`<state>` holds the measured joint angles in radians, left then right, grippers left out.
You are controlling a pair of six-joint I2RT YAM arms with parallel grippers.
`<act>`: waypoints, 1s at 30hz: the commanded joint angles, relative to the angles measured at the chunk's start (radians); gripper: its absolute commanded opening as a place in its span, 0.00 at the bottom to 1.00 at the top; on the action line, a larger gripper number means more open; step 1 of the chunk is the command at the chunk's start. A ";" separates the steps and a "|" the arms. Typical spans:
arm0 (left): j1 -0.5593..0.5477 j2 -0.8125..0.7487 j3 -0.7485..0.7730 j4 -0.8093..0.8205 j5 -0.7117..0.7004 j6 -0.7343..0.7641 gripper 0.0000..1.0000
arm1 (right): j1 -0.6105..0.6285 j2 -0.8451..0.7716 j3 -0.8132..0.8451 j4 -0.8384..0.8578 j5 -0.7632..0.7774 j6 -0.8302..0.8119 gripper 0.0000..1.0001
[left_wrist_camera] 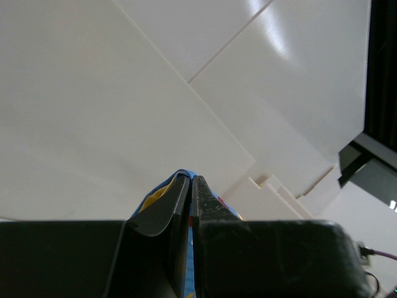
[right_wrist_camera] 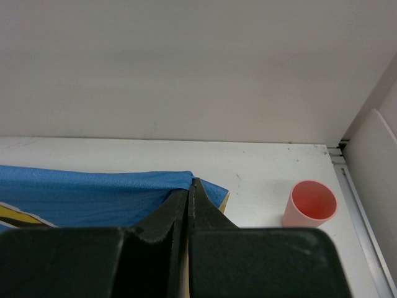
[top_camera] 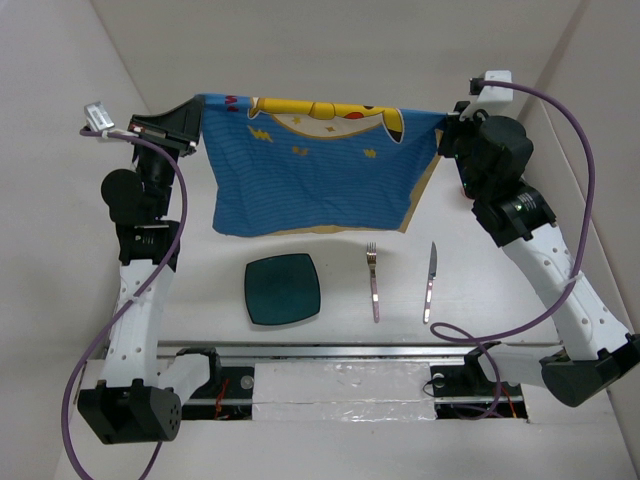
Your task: Set the dinner table for one person
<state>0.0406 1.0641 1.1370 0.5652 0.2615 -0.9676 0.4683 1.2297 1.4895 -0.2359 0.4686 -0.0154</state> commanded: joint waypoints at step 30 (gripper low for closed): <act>0.033 0.551 0.061 0.344 0.099 0.006 0.00 | -0.230 0.446 0.137 0.324 -0.289 -0.109 0.00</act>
<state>0.0486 1.6207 1.3796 0.7319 0.3523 -0.9630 0.2558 1.7424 1.8381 -0.1417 0.2169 -0.0978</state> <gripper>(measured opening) 0.007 0.012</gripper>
